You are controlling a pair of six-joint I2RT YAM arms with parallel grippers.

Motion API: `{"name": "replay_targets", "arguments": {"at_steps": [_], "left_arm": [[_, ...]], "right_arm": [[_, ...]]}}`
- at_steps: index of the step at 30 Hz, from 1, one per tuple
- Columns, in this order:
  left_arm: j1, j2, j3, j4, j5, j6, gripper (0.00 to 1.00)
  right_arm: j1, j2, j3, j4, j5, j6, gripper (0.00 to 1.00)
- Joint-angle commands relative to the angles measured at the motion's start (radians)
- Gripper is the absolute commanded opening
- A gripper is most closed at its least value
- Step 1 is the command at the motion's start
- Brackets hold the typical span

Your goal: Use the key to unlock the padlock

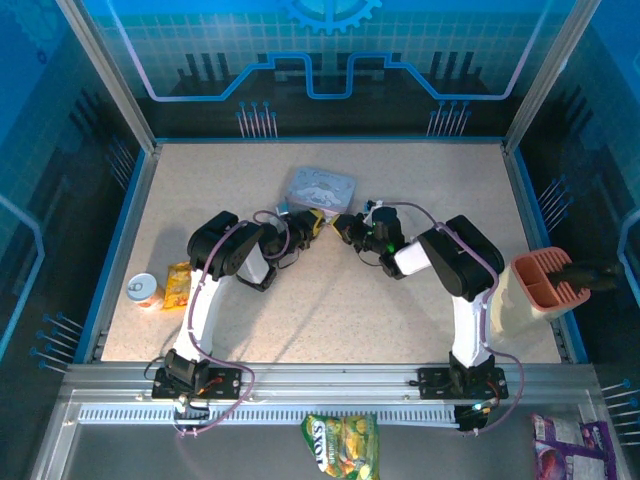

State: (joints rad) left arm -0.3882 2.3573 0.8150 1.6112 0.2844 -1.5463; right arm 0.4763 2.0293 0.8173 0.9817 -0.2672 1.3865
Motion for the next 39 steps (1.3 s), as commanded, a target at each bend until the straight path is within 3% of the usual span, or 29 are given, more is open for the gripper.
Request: {"name": "replay_targets", "arguments": {"at_steps": [1,10,28,36,39], "left_arm": [[-0.05,0.088,-0.054,-0.211,0.122,-0.077,0.0],[-0.051,0.089,-0.057,-0.211,0.118,-0.075,0.0],[-0.041,0.091,-0.071,-0.211,0.12,-0.061,0.0],[-0.035,0.09,-0.075,-0.211,0.124,-0.061,0.0],[-0.033,0.091,-0.077,-0.211,0.122,-0.057,0.0]], "right_arm": [[0.108,-0.012,-0.01,0.047,-0.089,-0.01,0.0],[0.14,0.003,-0.025,0.077,-0.081,-0.002,0.0],[0.048,-0.047,-0.126,0.106,-0.086,-0.01,0.0],[-0.03,-0.047,-0.178,0.139,-0.168,-0.037,0.0],[-0.045,-0.042,-0.152,0.103,-0.252,-0.079,0.0]]}}
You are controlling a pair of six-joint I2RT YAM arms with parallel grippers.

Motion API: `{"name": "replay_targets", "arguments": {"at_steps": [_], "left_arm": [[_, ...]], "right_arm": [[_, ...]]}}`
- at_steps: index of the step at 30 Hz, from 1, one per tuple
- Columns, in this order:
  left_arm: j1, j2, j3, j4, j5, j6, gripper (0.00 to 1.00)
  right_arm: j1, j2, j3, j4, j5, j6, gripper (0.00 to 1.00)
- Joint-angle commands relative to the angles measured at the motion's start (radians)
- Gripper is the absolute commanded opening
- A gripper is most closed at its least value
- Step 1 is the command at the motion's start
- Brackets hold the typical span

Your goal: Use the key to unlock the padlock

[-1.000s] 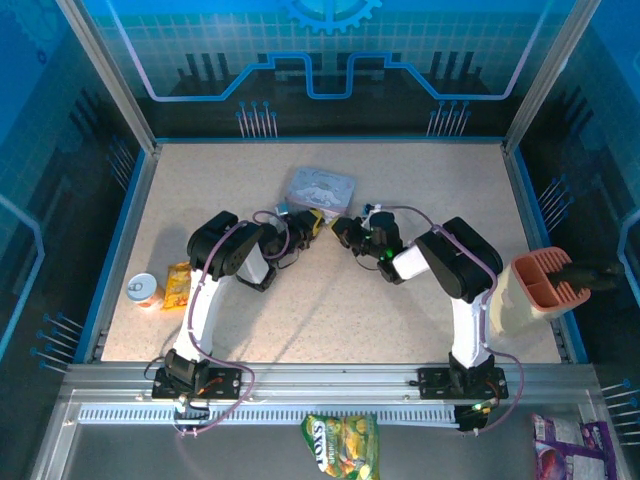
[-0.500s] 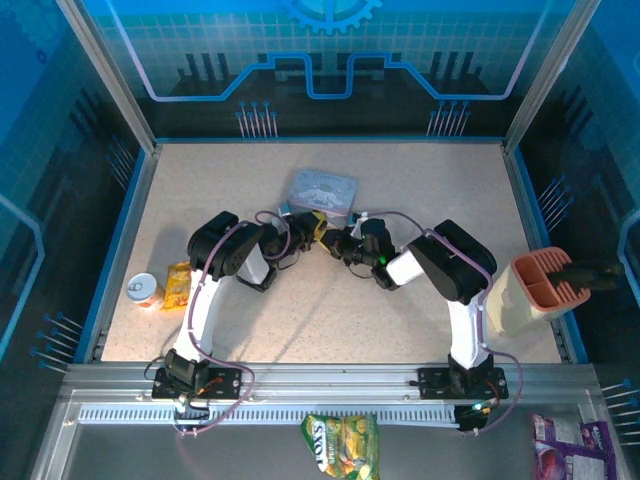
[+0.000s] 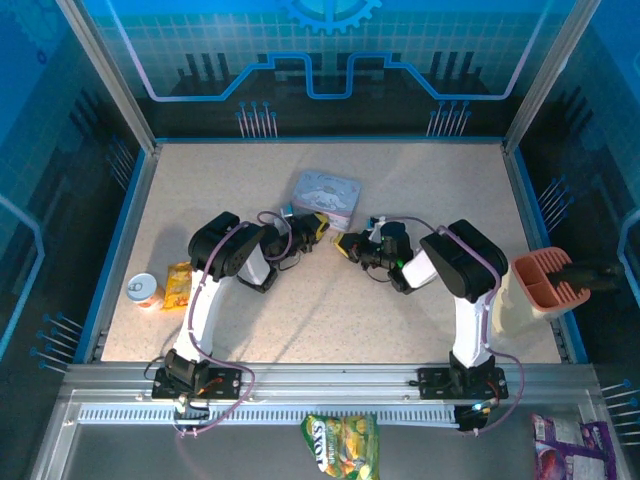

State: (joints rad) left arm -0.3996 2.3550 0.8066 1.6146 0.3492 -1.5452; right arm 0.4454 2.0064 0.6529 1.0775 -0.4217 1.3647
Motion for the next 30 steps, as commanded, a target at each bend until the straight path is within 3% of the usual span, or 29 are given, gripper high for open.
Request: {"name": "replay_targets", "arguments": {"at_steps": [1,4,11,18,21,30], "left_arm": [[-0.021,0.095,-0.068,-0.214,0.057,-0.058,0.0],[-0.021,0.097,-0.069,-0.214,0.058,-0.058,0.0],[-0.018,0.095,-0.07,-0.214,0.068,-0.057,0.0],[-0.013,0.096,-0.062,-0.214,0.089,-0.054,0.0],[-0.013,0.096,-0.055,-0.215,0.096,-0.051,0.0],[-0.005,0.11,-0.034,-0.214,0.156,-0.029,0.0]], "right_arm": [[-0.014,-0.021,0.02,-0.004,-0.116,-0.074,0.0],[-0.016,-0.054,0.035,-0.091,-0.167,-0.168,0.0],[-0.022,-0.195,0.085,-0.494,-0.266,-0.586,0.0],[-0.024,-0.318,0.151,-0.896,-0.232,-1.004,0.0],[-0.025,-0.298,0.216,-0.999,-0.264,-1.075,0.0],[-0.045,-0.172,0.393,-1.149,-0.378,-1.069,0.0]]}}
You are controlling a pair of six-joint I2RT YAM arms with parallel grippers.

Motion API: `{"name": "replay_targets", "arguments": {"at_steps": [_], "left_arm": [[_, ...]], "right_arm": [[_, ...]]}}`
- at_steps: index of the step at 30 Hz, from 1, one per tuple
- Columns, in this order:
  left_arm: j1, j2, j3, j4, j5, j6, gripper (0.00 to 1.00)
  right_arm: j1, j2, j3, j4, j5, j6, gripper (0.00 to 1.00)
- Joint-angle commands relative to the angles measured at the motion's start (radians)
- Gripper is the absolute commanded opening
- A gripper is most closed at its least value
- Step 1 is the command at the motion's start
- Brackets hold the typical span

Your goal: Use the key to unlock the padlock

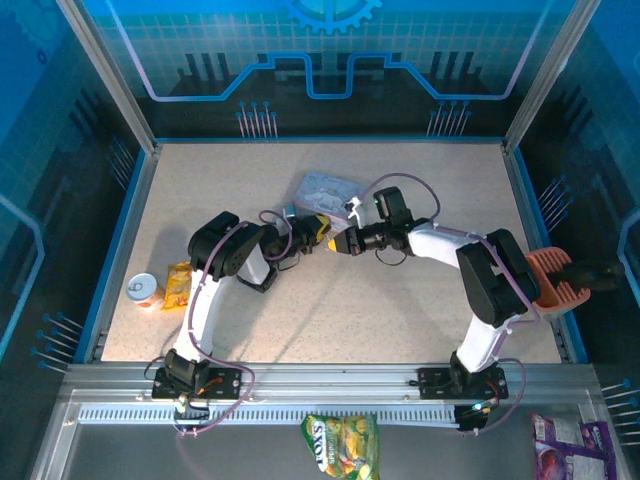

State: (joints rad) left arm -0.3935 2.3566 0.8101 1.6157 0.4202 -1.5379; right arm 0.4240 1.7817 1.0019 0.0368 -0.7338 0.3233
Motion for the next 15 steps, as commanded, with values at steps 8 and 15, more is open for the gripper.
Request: {"name": "replay_targets", "arguments": {"at_steps": [8,15], "left_arm": [[-0.001,0.105,-0.042,-0.216,0.107,-0.022,0.0],[0.009,0.106,-0.048,-0.216,0.126,-0.015,0.0]], "right_arm": [[-0.055,0.155,0.11,-0.19,-0.096,0.006,0.0],[-0.123,0.209,0.14,-0.121,-0.137,0.089,0.0]]}}
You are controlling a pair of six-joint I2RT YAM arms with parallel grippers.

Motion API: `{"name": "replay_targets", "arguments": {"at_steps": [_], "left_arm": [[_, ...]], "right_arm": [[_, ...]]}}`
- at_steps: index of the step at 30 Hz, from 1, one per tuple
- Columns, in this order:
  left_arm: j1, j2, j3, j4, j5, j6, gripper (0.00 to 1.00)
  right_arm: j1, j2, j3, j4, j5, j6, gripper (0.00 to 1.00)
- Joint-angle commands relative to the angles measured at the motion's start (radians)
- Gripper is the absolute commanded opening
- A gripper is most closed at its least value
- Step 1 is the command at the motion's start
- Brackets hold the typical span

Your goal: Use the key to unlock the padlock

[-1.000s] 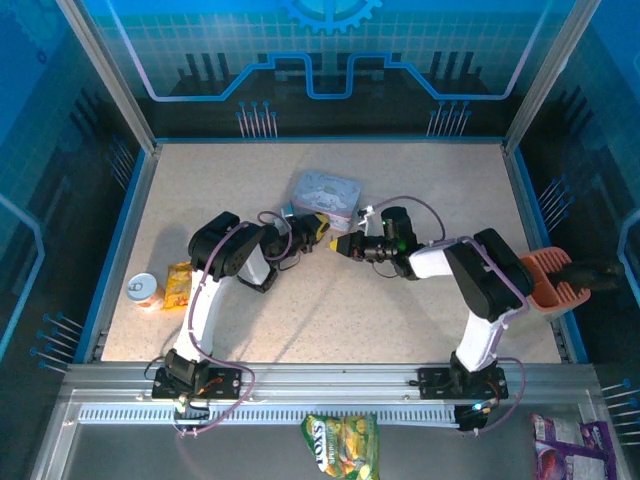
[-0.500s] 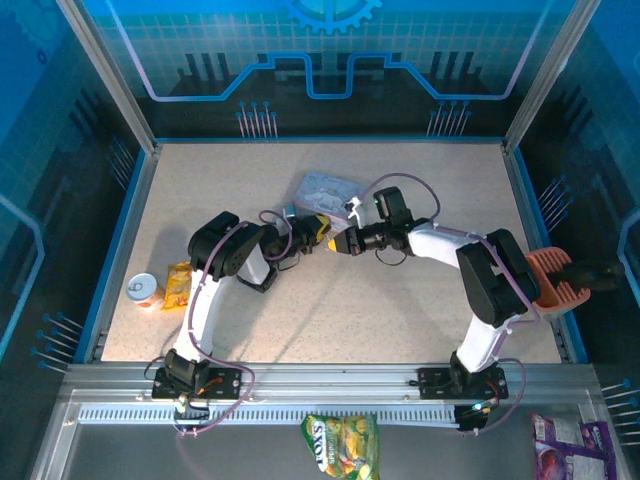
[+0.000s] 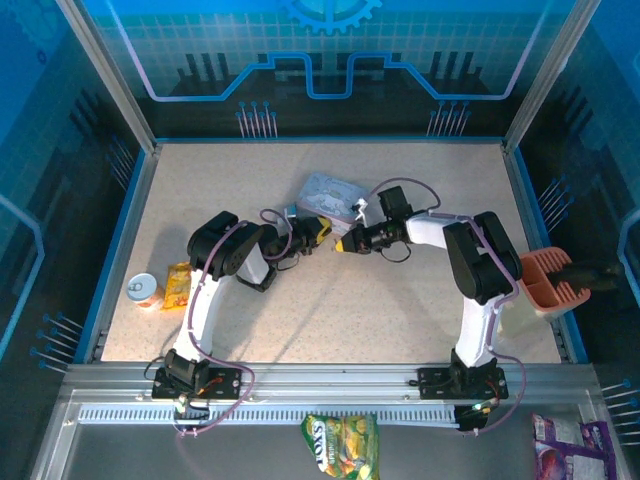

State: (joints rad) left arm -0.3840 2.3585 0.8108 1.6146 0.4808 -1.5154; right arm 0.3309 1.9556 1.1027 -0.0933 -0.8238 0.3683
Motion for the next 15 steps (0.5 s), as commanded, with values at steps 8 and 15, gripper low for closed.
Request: {"name": "replay_targets", "arguments": {"at_steps": [8,15], "left_arm": [[0.006,0.104,-0.061,-0.214,0.073,-0.033,0.0],[0.009,0.104,-0.062,-0.214,0.073,-0.033,0.0]], "right_arm": [[-0.086,0.112,0.101,0.071,-0.098,0.124,0.0],[-0.129,0.108,0.061,0.136,-0.12,0.173,0.0]]}}
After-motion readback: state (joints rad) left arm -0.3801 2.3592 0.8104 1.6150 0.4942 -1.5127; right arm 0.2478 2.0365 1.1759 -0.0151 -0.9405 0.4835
